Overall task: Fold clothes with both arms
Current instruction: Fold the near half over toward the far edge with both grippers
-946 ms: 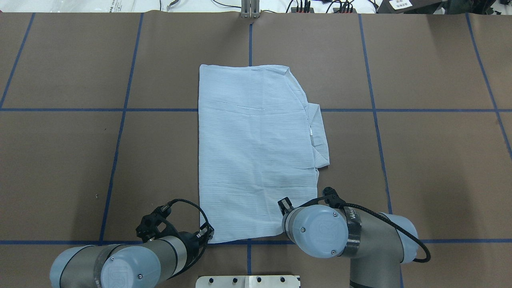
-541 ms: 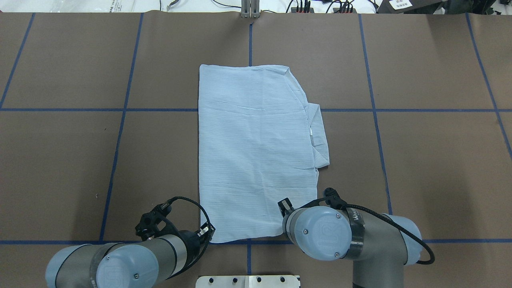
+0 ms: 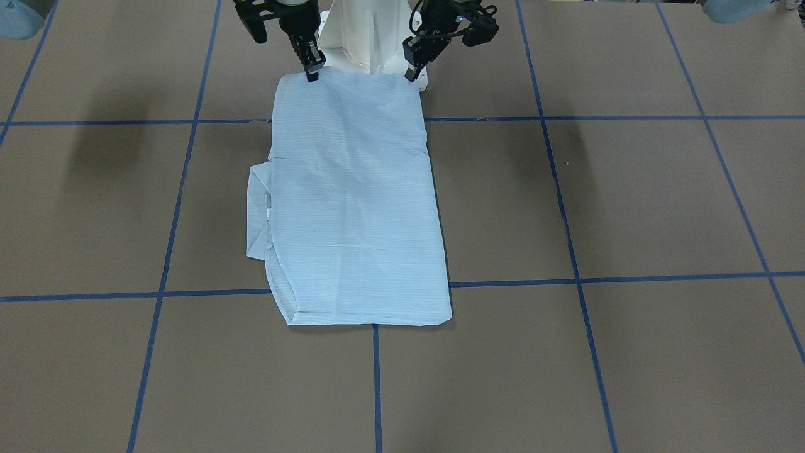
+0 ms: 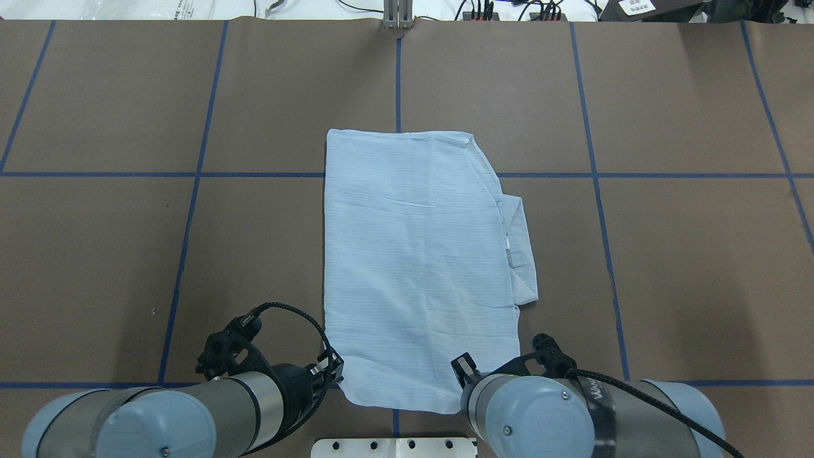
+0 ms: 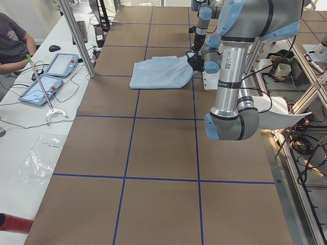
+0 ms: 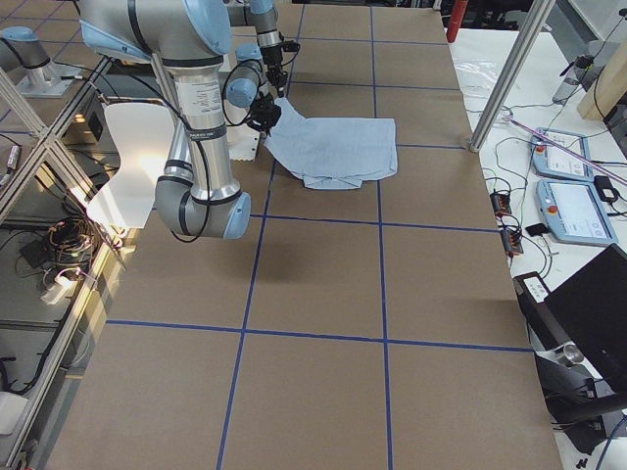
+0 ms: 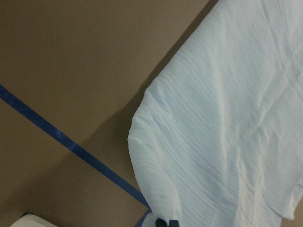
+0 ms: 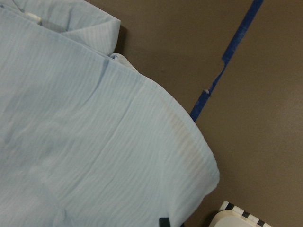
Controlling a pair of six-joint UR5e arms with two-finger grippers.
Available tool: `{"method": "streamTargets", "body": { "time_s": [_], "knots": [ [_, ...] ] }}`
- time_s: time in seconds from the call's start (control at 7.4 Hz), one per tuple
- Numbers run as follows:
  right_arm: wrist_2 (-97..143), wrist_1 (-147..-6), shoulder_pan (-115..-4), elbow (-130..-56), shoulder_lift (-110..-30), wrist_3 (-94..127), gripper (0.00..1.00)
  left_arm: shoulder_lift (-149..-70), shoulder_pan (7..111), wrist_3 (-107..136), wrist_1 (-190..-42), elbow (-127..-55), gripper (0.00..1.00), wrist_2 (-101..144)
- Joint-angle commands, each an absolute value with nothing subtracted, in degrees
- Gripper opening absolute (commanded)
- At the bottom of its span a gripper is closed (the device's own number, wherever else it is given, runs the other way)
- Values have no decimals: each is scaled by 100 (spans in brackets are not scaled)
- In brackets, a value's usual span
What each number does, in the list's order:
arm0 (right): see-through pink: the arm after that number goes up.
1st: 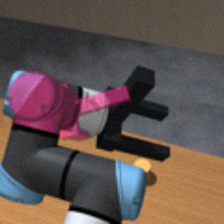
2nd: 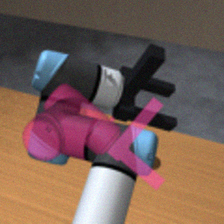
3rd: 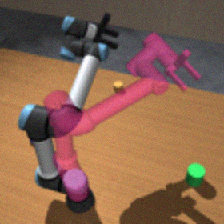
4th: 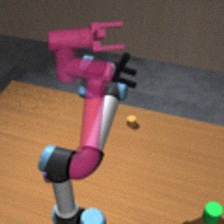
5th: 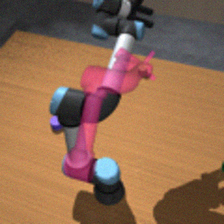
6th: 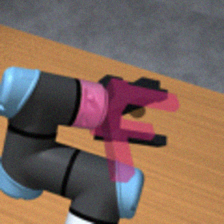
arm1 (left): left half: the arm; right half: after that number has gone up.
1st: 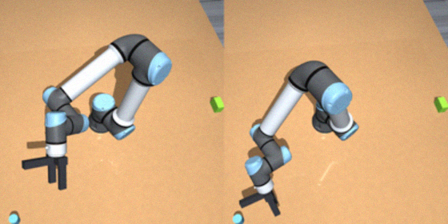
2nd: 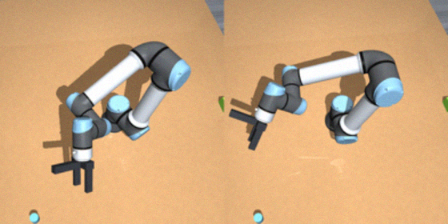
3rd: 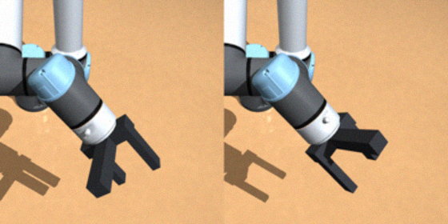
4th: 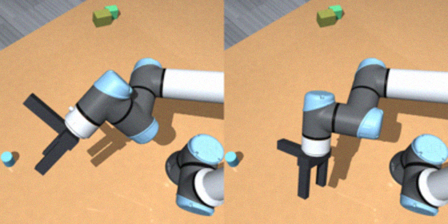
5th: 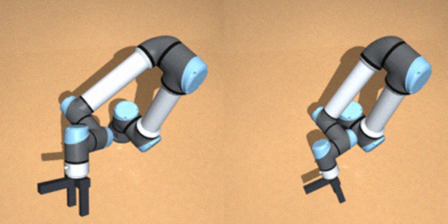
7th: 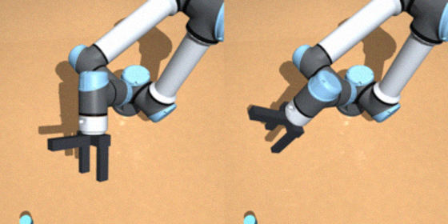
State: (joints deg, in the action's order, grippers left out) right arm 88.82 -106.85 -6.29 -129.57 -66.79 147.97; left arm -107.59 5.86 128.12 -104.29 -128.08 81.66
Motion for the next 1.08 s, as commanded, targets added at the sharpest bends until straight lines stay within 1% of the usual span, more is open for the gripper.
{"method": "streamTargets", "body": {
  "time_s": [0.0, 0.14, 0.27, 0.41, 0.54, 0.81, 0.95],
  "knots": [
    [9078, -10925, -1367, -13036, -6653, 14574, 0, -11133, 1357, 12388, -10336, -12895, 0, 8296],
    [9314, -10873, -1928, -12799, -6436, 13850, 0, -11327, 1858, 12018, -10345, -12459, 0, 8636],
    [9612, -10785, -2438, -12101, -5955, 13477, 0, -11625, 2185, 11701, -10423, -11906, 0, 8744],
    [9859, -10323, -2826, -11467, -5689, 13282, 0, -11845, 2502, 11489, -10476, -11396, 0, 8745],
    [9940, -9753, -3108, -10835, -5556, 13228, 0, -11978, 2766, 11270, -10929, -10808, 0, 8745],
    [10229, -9021, -3522, -9175, -4785, 12965, 0, -12425, 3153, 11145, -11966, -9315, 0, 8745],
    [10431, -8574, -3751, -8384, -4425, 12851, 0, -12637, 3364, 10971, -12319, -8760, 0, 8754]
  ]
}}
